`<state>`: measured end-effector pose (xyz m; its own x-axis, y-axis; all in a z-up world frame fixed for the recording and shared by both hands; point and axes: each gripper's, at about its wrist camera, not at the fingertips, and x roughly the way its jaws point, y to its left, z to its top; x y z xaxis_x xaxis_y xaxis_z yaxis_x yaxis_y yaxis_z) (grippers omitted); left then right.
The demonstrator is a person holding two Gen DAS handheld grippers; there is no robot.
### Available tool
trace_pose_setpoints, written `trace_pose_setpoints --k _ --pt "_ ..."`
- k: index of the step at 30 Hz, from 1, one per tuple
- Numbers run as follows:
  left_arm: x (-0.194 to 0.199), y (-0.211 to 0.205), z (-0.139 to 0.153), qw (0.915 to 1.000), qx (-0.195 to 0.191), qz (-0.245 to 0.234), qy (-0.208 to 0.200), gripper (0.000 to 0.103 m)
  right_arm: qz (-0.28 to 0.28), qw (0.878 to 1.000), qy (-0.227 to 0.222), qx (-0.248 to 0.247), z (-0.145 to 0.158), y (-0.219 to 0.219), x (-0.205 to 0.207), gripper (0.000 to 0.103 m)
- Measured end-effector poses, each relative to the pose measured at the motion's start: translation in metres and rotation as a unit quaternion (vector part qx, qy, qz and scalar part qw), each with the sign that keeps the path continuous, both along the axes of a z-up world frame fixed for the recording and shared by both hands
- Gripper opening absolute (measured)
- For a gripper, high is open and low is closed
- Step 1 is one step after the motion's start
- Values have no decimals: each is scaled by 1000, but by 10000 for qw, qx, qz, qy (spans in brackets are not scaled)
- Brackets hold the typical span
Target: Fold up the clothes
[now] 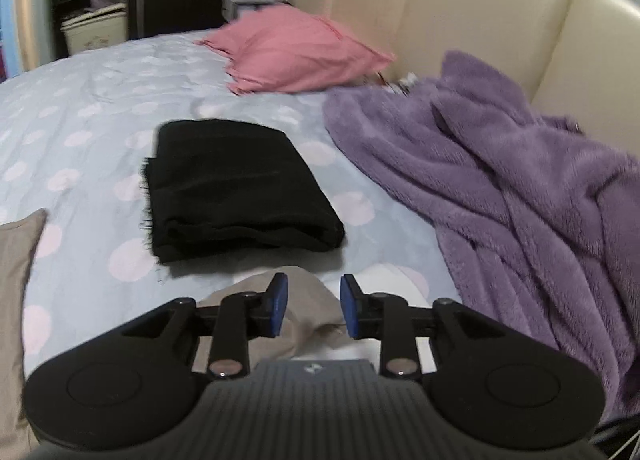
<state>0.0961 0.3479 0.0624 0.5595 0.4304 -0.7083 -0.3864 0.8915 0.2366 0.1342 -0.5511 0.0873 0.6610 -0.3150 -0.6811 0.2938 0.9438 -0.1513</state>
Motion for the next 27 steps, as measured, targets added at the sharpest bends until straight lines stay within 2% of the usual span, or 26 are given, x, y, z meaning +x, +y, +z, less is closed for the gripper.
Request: trace_pose_setpoints --k 4,7,10,13,15,18,20,22,24,26,27 --pt "-11 -32 13 9976 351 -578 -143 25 961 9953 -59 -87 6 34 -26 32" --pt "-25 -69 18 9879 586 -1426 -164 25 1837 9828 44 -163 0 69 -46 32" --pt "-42 -109 6 9695 690 -2352 -34 25 2654 9636 176 -258 -14 101 -66 32" --pt "-59 -148 -5 9421 788 -3257 95 25 3381 9399 370 -320 -33 132 -86 32" --pt "-70 -175 -13 9190 870 -3841 191 25 3800 9231 476 -342 -47 149 -99 32" --pt "-90 -212 -40 8788 1145 -4609 465 25 4379 8959 619 -416 -67 172 -119 32" --pt "-102 -231 -58 8508 1259 -5058 660 25 4785 8736 716 -525 -81 186 -135 32" --pt "-115 -246 -74 8211 1359 -5476 861 25 5226 8451 889 -696 -96 201 -150 32" --pt "-129 -260 -94 7852 1604 -5882 1085 25 5642 8129 1105 -930 -112 214 -163 32" --pt "-144 -269 -117 7424 2032 -6248 1311 25 6003 7790 1303 -1262 -128 226 -176 32" --pt "-149 -273 -126 7243 2178 -6395 1380 25 6127 7642 1378 -1468 -135 230 -180 32"
